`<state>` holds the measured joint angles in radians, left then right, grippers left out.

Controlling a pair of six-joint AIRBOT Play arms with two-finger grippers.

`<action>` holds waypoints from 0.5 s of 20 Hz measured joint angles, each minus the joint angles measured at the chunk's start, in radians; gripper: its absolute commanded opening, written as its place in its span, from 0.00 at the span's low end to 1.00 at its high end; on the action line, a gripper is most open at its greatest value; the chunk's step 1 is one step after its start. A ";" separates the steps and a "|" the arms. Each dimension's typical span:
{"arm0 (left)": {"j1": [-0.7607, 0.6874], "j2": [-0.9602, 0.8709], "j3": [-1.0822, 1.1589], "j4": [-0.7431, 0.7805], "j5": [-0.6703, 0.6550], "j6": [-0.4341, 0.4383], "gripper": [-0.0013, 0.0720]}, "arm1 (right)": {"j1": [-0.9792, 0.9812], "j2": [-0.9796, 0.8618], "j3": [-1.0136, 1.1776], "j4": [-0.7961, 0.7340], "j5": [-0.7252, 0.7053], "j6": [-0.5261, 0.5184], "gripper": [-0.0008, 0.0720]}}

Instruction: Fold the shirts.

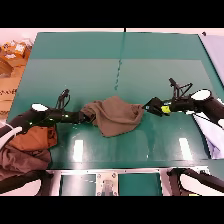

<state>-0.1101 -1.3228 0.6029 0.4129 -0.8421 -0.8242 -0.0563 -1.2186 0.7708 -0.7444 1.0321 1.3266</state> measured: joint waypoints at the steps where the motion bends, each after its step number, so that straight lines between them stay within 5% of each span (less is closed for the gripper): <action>1: -0.002 -0.008 -0.001 -0.013 0.000 0.011 0.06 | 0.016 -0.006 -0.003 0.013 -0.009 0.000 0.56; 10: -0.006 -0.029 -0.004 0.037 -0.002 0.031 0.05 | -0.003 -0.030 -0.002 0.050 -0.054 -0.003 0.57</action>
<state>-0.1165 -1.3521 0.5991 0.4503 -0.8436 -0.7933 -0.0597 -1.2488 0.7685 -0.6949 0.9779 1.3235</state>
